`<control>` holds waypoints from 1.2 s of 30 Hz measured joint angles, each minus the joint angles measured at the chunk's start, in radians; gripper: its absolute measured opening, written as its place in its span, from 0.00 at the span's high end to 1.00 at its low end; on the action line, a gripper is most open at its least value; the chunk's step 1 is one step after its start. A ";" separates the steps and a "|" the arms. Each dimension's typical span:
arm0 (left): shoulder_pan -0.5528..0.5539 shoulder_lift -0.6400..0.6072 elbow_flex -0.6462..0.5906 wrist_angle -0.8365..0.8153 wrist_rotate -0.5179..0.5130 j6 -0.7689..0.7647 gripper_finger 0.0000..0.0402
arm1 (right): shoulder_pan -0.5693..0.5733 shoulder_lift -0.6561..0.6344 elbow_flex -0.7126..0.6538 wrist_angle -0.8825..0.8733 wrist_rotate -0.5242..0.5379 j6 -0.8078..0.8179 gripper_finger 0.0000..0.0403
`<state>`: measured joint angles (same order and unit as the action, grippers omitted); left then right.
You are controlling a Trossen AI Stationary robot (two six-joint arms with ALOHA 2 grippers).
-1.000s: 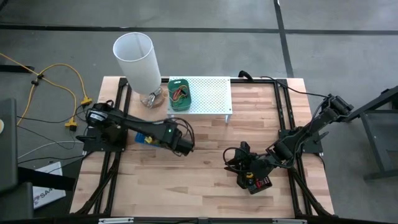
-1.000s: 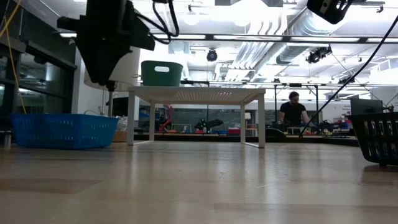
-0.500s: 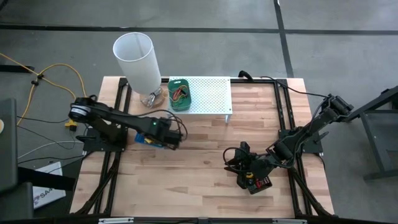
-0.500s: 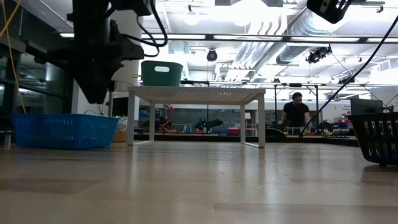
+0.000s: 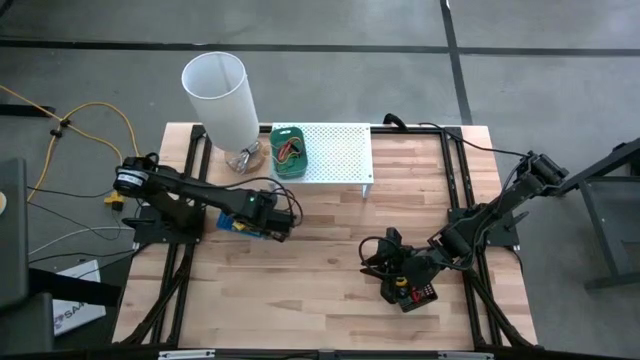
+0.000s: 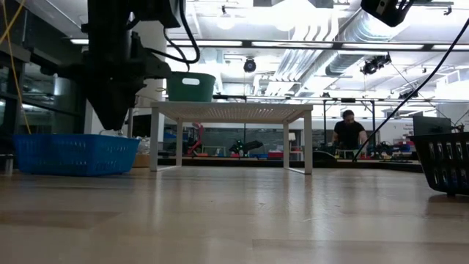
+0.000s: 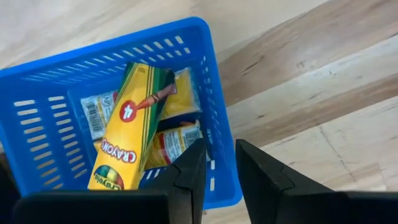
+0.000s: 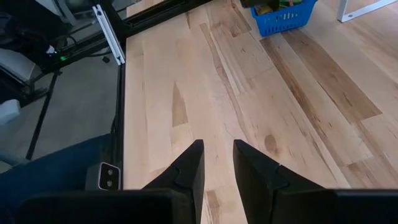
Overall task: Pick & Place Office Desk Supplies
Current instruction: Put the blue bin with yellow crayon box on the shelf
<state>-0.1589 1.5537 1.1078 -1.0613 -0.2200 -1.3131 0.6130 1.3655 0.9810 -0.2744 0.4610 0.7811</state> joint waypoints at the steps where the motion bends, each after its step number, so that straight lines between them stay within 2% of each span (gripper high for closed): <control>1: 0.000 0.005 0.000 0.004 0.003 0.002 0.80 | 0.000 0.000 0.000 0.004 0.000 0.000 0.82; 36: 0.034 0.158 -0.033 0.134 0.016 0.077 0.80 | 0.000 0.000 0.000 0.065 0.000 0.000 0.82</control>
<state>-0.1253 1.7118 1.0752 -0.9269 -0.2040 -1.2356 0.6128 1.3651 0.9810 -0.2096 0.4610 0.7811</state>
